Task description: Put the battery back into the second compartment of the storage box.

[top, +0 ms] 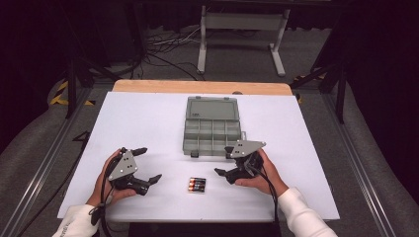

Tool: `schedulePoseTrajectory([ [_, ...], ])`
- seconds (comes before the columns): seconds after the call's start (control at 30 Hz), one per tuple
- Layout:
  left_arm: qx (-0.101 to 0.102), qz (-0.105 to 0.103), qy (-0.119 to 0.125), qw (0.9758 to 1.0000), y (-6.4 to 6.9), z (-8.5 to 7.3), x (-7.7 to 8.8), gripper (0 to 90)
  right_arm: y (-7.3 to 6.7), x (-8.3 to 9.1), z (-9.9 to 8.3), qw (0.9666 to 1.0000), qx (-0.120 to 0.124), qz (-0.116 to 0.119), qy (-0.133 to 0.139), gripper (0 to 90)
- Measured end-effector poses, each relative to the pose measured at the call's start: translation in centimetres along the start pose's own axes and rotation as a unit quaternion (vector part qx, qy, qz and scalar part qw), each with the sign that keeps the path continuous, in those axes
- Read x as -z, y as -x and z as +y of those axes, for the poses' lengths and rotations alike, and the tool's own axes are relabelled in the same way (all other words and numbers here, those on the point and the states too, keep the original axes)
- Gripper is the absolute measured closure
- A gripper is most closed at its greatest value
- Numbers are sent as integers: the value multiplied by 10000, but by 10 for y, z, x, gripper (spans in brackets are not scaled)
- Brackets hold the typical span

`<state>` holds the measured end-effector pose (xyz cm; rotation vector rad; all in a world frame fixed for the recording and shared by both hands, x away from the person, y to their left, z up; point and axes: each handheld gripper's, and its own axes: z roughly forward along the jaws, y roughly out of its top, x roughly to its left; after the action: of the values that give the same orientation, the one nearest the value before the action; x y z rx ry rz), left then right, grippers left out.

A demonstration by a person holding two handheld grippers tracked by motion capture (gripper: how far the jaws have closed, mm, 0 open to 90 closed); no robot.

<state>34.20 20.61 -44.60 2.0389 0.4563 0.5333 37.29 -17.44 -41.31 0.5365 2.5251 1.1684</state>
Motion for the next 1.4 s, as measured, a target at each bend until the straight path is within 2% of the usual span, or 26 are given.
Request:
schedulePoseTrajectory([
  [0.23,92,2,-66,9999,5,-6,4,37,-10,-24,13,9983,119,411,-405,270],
  [0.37,64,19,-120,9999,6,-8,4,37,-12,-38,14,9964,117,632,-544,305],
  [0.47,68,6,-127,9999,6,-9,4,36,-13,-44,16,9956,120,707,-600,333],
  [0.53,96,20,-131,9999,6,-9,5,37,-15,-49,18,9939,149,861,-666,353],
  [0.77,89,15,-142,9999,7,-9,5,37,-17,-61,19,9911,160,1005,-864,376],
  [1.0,127,-5,-142,9998,7,-9,5,37,-15,-67,18,9897,175,1058,-952,417],
  [1.1,121,-10,-153,9998,6,-9,5,38,-14,-70,17,9885,159,1103,-1020,481],
  [1.2,106,-17,-168,9998,6,-10,5,38,-14,-73,17,9874,252,1089,-1118,564],
  [1.27,118,-21,-182,9998,6,-10,4,38,-14,-73,20,9869,348,1030,-1194,666],
  [1.3,118,-21,-182,9998,6,-10,4,38,-14,-73,20,9869,348,1030,-1194,666],
  [1.33,132,-23,-190,9997,6,-10,4,38,-17,-75,23,9846,493,1026,-1325,714],
  [1.4,148,-36,-203,9997,6,-10,3,38,-18,-75,25,9834,531,1048,-1384,742],
])
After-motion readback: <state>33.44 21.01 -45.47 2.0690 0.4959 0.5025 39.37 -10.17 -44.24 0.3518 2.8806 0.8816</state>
